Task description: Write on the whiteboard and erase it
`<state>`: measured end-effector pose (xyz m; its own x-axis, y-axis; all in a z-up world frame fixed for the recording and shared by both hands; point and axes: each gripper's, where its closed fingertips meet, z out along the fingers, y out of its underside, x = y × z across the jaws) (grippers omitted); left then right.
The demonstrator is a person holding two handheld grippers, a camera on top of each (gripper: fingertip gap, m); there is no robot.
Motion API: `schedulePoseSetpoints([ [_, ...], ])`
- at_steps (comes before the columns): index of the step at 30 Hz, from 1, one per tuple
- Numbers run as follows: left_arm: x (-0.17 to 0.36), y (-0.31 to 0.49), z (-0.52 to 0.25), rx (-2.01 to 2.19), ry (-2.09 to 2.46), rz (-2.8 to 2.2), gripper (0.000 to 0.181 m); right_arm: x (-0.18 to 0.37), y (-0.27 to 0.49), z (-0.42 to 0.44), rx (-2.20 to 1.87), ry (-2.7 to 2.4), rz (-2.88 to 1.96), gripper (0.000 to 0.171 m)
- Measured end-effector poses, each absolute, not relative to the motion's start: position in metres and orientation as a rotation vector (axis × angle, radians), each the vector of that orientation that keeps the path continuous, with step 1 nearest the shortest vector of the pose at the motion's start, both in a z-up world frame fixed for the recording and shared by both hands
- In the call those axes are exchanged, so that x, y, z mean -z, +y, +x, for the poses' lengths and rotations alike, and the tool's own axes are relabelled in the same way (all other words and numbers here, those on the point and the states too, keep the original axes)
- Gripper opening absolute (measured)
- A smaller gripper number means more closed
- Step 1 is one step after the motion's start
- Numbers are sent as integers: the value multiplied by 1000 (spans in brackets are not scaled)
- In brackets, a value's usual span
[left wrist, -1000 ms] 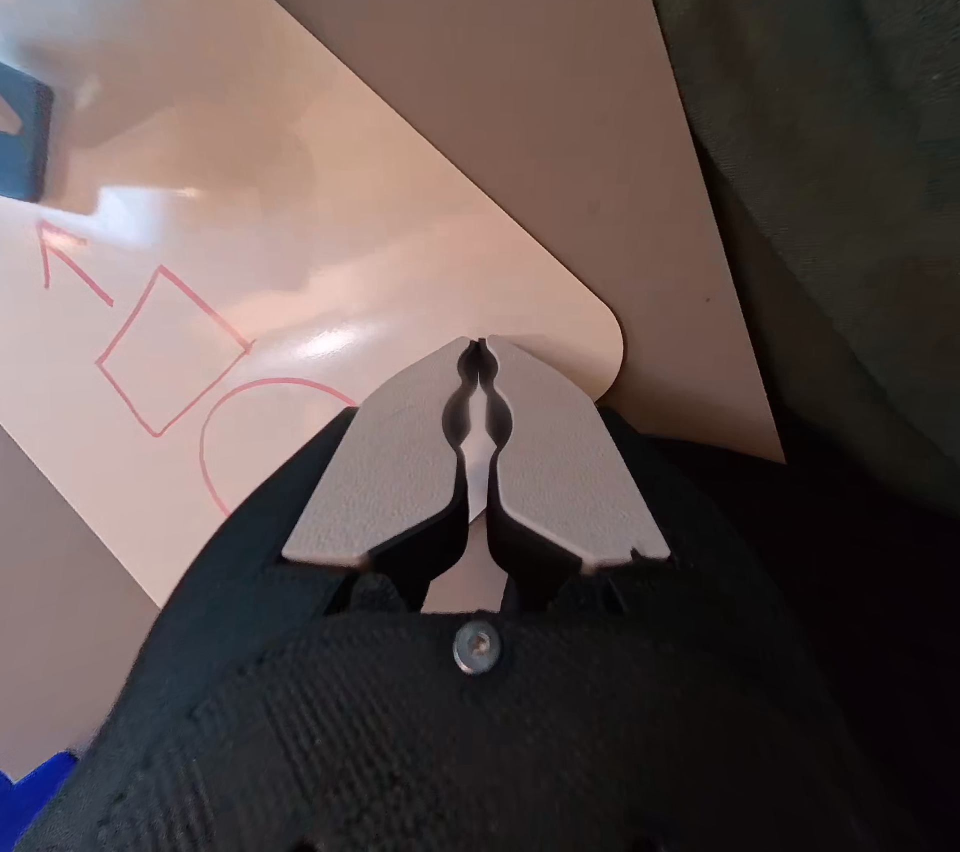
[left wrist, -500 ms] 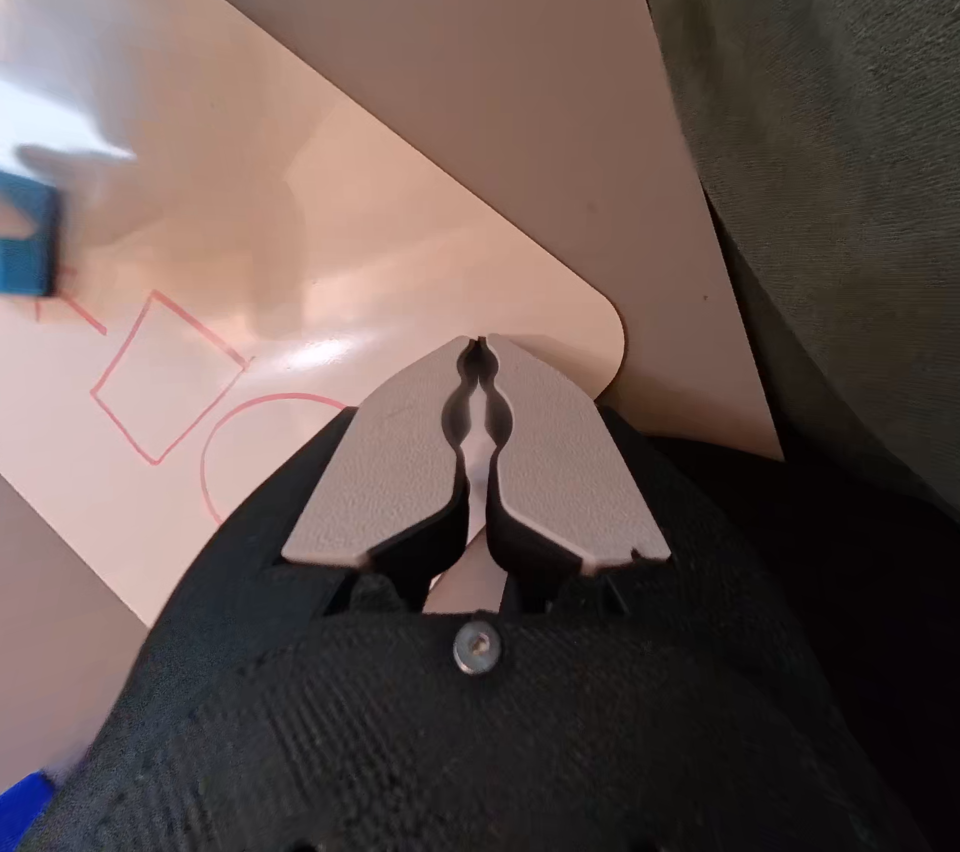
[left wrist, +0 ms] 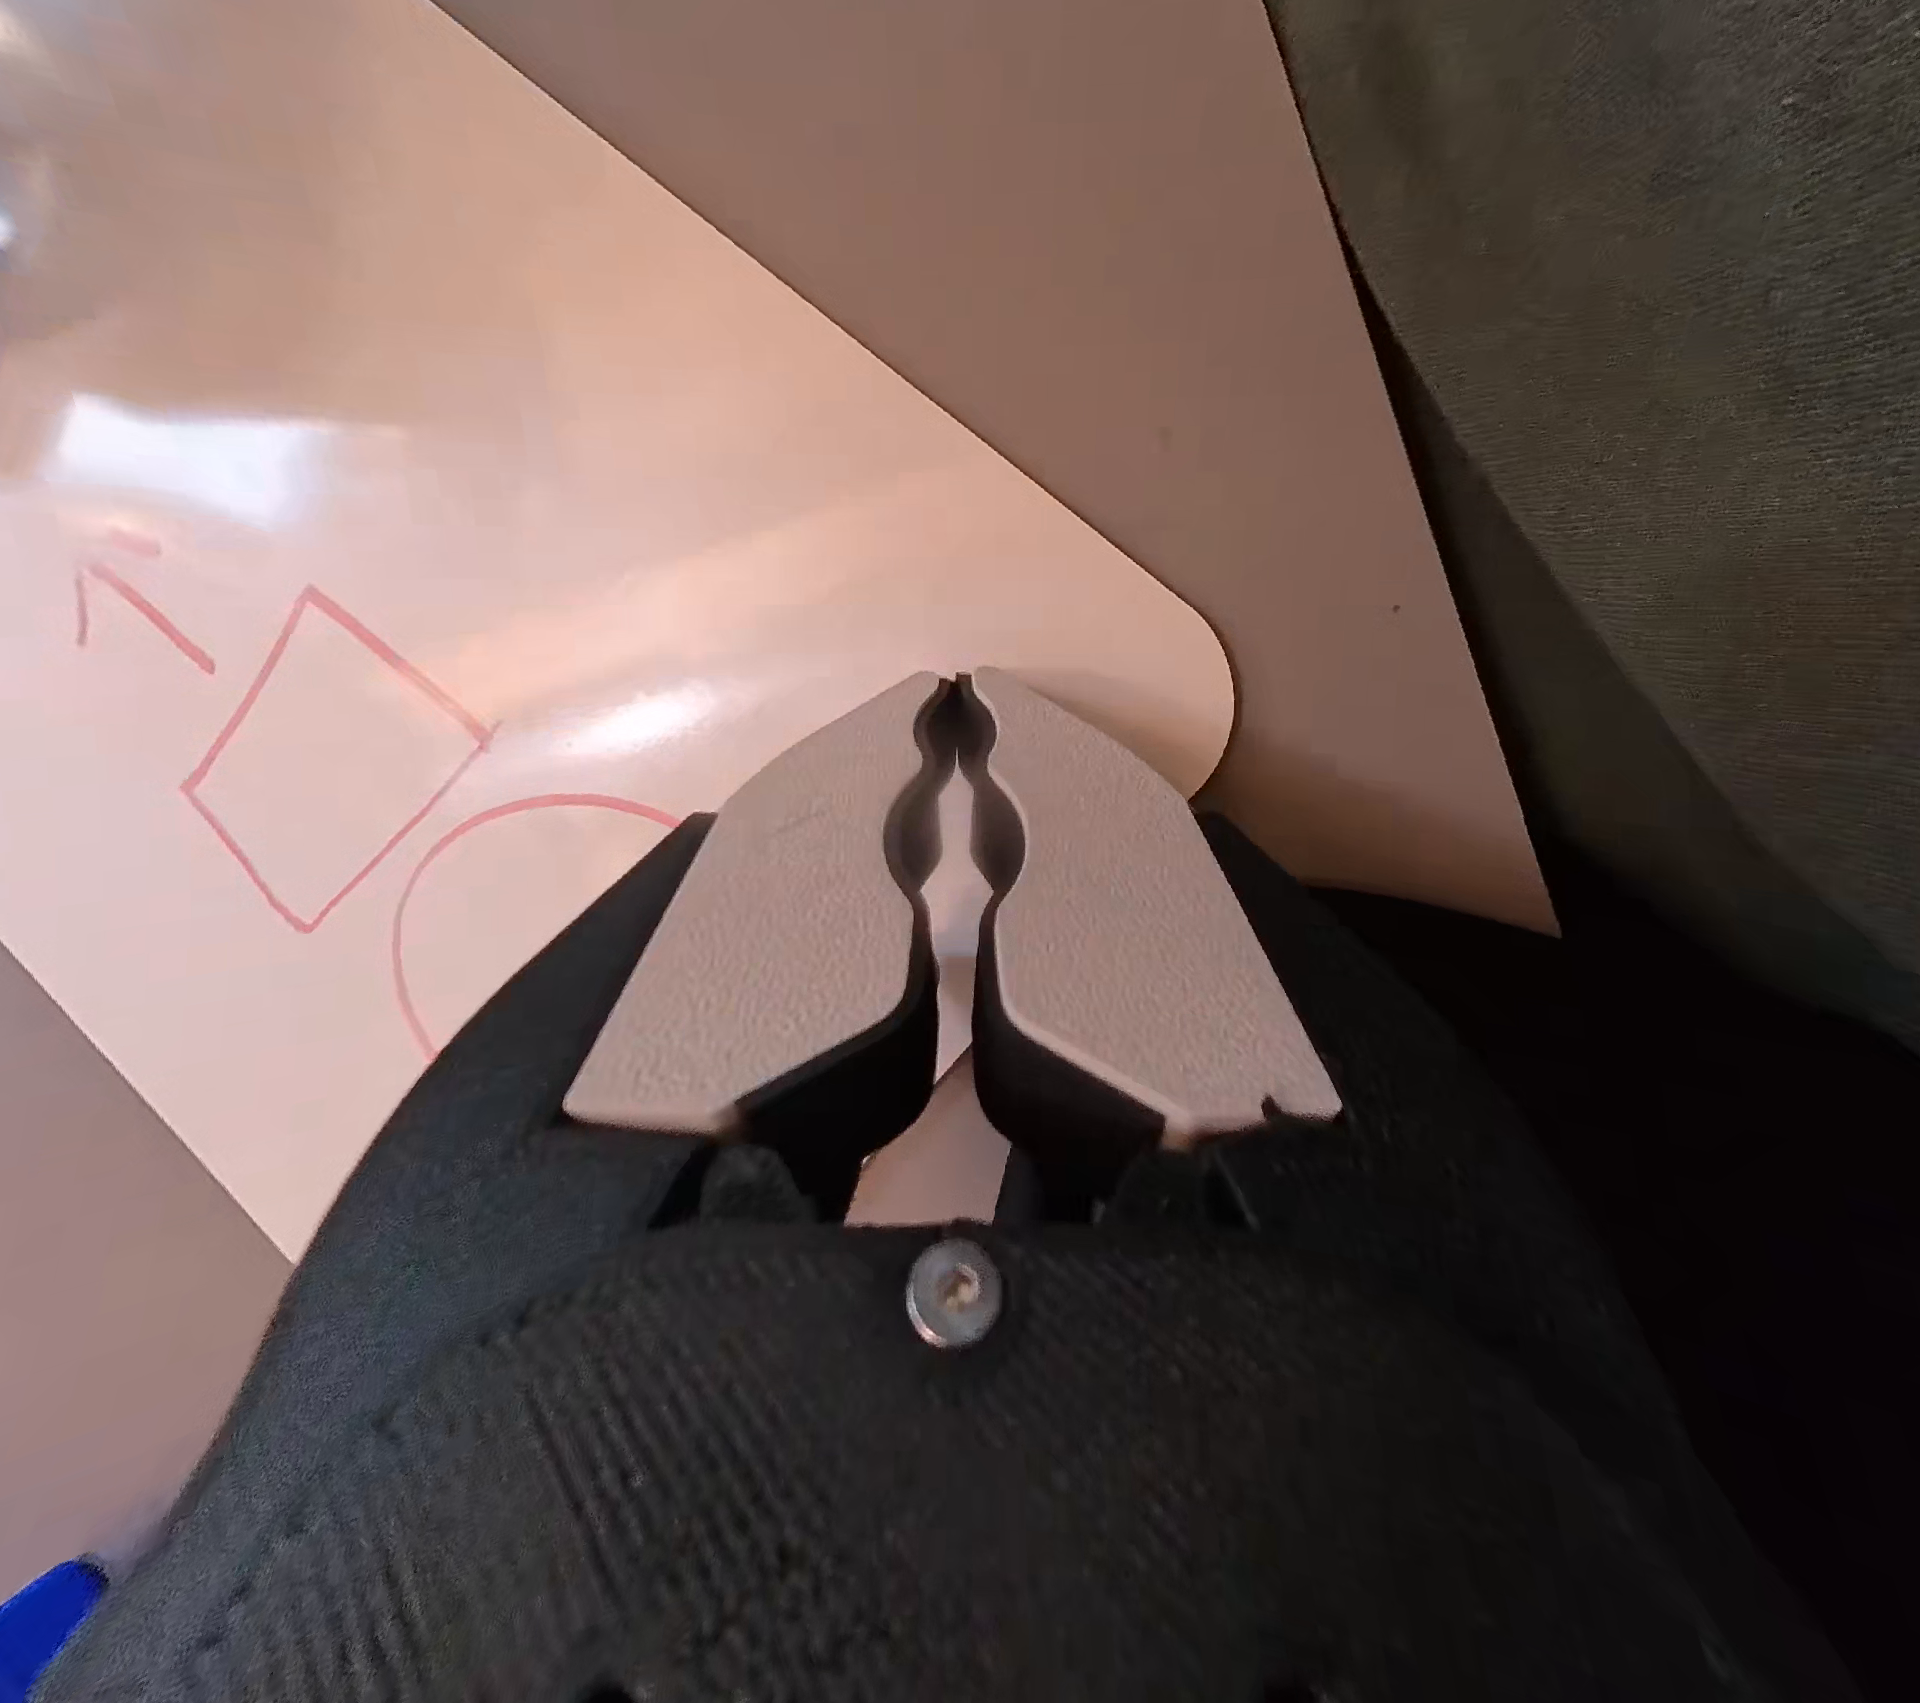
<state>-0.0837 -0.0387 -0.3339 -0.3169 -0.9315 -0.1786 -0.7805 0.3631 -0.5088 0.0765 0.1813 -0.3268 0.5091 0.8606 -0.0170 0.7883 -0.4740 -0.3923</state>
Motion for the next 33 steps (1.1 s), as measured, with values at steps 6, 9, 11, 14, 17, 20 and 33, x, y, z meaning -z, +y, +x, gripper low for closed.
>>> schedulePoseSetpoints([
  [6,334,-37,-82,482,2174,-1498,1,328,121,77,-330,-1557,-2355,49],
  [9,334,-37,-83,474,2173,-1501,1,329,173,76,-273,-1400,-2403,48],
  [11,334,-38,-84,497,2176,-1508,1,330,148,16,-348,-1579,-2258,49],
  [14,334,-38,-84,481,2175,-1498,1,330,81,-6,-351,-1881,-2138,49],
  [17,334,-39,-85,457,2173,-1484,1,330,130,42,-241,-1677,-2347,49],
  [20,334,-40,-86,453,2178,-1471,1,330,166,31,-282,-1515,-2385,49],
  [33,334,-41,-85,464,2174,-1466,1,331,112,27,-327,-1673,-2262,49],
])
